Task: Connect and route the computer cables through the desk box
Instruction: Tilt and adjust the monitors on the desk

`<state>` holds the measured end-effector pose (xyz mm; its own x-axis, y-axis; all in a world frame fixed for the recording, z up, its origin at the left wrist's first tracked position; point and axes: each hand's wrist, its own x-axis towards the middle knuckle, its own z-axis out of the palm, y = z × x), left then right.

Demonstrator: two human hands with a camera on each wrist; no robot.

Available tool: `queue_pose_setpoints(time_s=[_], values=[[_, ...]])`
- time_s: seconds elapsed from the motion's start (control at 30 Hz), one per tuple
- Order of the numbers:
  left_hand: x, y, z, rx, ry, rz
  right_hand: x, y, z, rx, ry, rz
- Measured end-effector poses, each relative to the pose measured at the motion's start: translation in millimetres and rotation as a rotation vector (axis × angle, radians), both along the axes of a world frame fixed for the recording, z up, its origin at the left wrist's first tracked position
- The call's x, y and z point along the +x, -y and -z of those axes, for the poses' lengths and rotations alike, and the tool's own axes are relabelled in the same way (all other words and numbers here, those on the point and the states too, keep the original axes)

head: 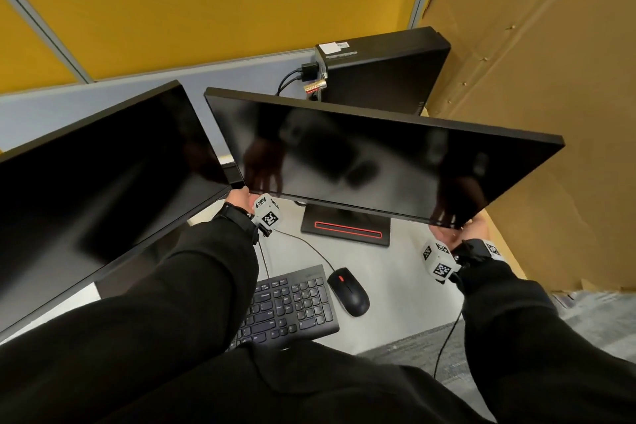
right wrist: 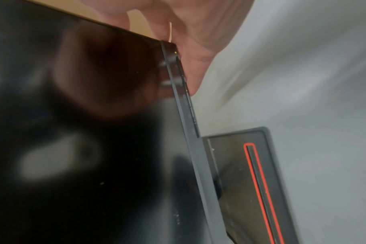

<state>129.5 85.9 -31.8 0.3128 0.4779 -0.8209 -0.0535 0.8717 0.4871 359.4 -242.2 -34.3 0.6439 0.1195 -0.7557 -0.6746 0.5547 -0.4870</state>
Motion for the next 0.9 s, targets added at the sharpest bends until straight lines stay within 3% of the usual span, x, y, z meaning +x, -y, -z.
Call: queue_pose_setpoints(time_s=[0.33,0.73,0.9], values=[[-10,6,0,-0.014,0.17,-0.031,1,-11,-11,0.039,-0.035,0.058],[-17,2,21,-0.024,0.233,-0.129,14,-19,-4,-0.055,-0.045,-0.04],[-13,0,20,-0.018,0.244,-0.128,15,-21,-6,0.002,-0.034,-0.027]])
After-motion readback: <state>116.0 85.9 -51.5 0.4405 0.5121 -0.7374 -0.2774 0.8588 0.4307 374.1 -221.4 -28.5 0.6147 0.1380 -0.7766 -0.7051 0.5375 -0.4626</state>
